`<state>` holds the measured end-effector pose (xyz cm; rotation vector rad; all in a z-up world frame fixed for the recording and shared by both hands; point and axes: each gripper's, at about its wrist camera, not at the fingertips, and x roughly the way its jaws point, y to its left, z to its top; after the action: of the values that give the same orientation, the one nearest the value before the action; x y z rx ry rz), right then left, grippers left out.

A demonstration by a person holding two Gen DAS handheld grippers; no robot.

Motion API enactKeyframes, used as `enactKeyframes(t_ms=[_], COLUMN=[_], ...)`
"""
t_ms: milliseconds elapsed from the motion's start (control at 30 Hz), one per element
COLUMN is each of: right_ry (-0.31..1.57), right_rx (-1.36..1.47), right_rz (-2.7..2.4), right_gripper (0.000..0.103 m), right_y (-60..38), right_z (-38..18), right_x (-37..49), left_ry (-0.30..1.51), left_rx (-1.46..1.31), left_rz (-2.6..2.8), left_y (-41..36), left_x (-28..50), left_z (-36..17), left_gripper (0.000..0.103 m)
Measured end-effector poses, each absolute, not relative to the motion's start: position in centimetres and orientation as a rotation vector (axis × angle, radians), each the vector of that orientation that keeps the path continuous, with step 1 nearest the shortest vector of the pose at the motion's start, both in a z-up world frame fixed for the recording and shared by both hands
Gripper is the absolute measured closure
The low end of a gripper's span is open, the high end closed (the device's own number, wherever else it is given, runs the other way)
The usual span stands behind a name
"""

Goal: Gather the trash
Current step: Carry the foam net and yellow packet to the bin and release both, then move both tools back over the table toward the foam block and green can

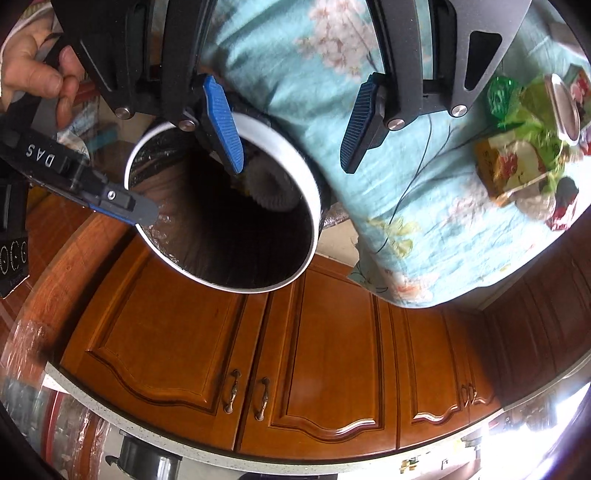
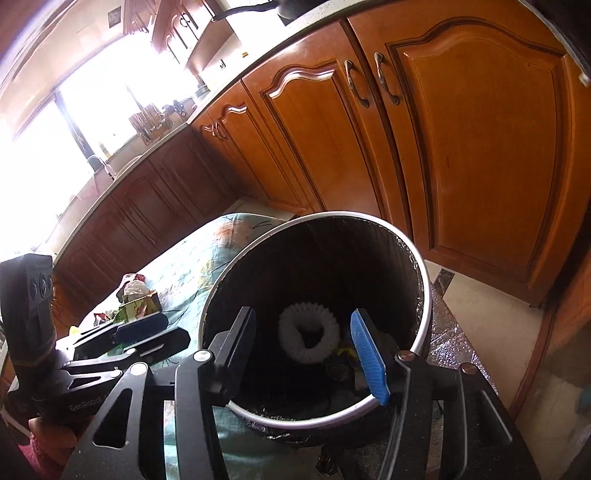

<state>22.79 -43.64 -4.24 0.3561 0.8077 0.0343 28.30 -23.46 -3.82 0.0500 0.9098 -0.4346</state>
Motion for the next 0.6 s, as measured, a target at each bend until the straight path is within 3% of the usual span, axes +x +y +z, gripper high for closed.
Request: enactKeyframes(t_ms=[100,267,600], right_ry=[0.781,0.735,0.744], right_rx=[0.349,0.348,0.334], right_rz=[0.029,0.038,0.156], right_gripper=[0.043,0.026,0.023], right_y=[-42.8,-40.7,-34.4], right_z=[-3.8,-3.7,-4.7], right_x=[21.8,19.8,18.0], left_ry=[0.902,0.892,0.883], left_rx=[0.021,-0.04,-0.106], left_rz=[-0.425,-0.394,-0.3], left_y=[-21.8,-18.3,-10.9], left_x=[26.8,24.0,18.9], left_z=[-3.8,-3.7,-3.9], left_gripper=[0.048,0.046,0.045])
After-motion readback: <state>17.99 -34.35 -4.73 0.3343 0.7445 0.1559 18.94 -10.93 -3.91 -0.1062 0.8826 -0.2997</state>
